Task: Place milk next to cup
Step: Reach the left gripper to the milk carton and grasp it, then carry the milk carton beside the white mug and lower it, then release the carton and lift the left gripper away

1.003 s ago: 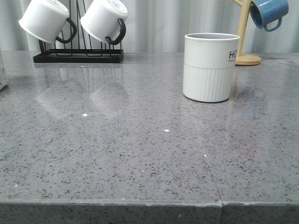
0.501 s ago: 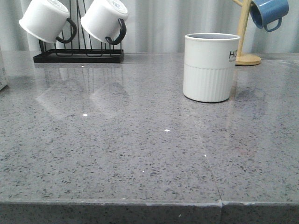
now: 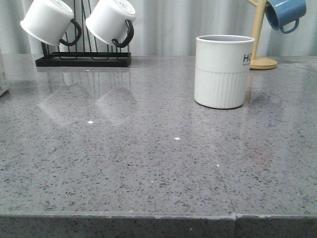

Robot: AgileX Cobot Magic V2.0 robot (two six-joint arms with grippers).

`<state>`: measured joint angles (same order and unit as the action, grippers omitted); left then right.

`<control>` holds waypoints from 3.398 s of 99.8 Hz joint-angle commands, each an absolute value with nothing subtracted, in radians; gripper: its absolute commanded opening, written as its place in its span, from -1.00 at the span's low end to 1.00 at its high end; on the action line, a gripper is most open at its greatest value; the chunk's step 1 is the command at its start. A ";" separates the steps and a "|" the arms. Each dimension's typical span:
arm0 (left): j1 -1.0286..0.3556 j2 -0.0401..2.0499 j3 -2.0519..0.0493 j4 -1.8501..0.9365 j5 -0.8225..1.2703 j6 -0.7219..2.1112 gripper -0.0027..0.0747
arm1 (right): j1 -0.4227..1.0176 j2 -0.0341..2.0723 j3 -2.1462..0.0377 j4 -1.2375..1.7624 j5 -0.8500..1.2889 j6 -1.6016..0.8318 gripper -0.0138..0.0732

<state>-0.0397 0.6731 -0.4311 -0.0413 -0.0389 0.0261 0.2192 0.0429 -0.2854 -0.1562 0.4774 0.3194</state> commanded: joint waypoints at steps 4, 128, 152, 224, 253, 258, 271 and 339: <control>-0.047 0.750 -0.483 -0.070 -0.173 0.015 0.73 | 0.219 0.053 -0.310 -0.159 0.403 0.307 -0.84; -0.228 1.172 -0.753 -0.101 -0.341 0.015 0.06 | 0.219 0.053 -0.310 -0.159 0.403 0.307 -0.84; -0.448 1.250 -0.871 -0.101 -0.341 0.015 0.05 | 0.219 0.053 -0.310 -0.159 0.402 0.307 -0.84; -0.750 1.595 -1.088 -0.171 -0.450 0.015 0.05 | 0.219 0.053 -0.310 -0.159 0.398 0.307 -0.84; -0.758 1.599 -1.088 -0.187 -0.444 0.015 0.43 | 0.219 0.053 -0.310 -0.159 0.396 0.307 -0.84; -0.758 1.599 -1.088 -0.187 -0.444 0.015 0.62 | 0.219 0.053 -0.310 -0.159 0.396 0.307 -0.84; -0.758 1.598 -1.088 -0.187 -0.444 0.015 0.72 | 0.219 0.053 -0.310 -0.159 0.396 0.307 -0.84; -0.758 1.391 -0.927 -0.181 -0.387 0.051 0.72 | 0.219 0.053 -0.310 -0.159 0.396 0.307 -0.84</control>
<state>-0.7493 1.4814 -0.9347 -0.1829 -0.3172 0.0497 0.2192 0.0429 -0.2854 -0.1562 0.4778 0.3194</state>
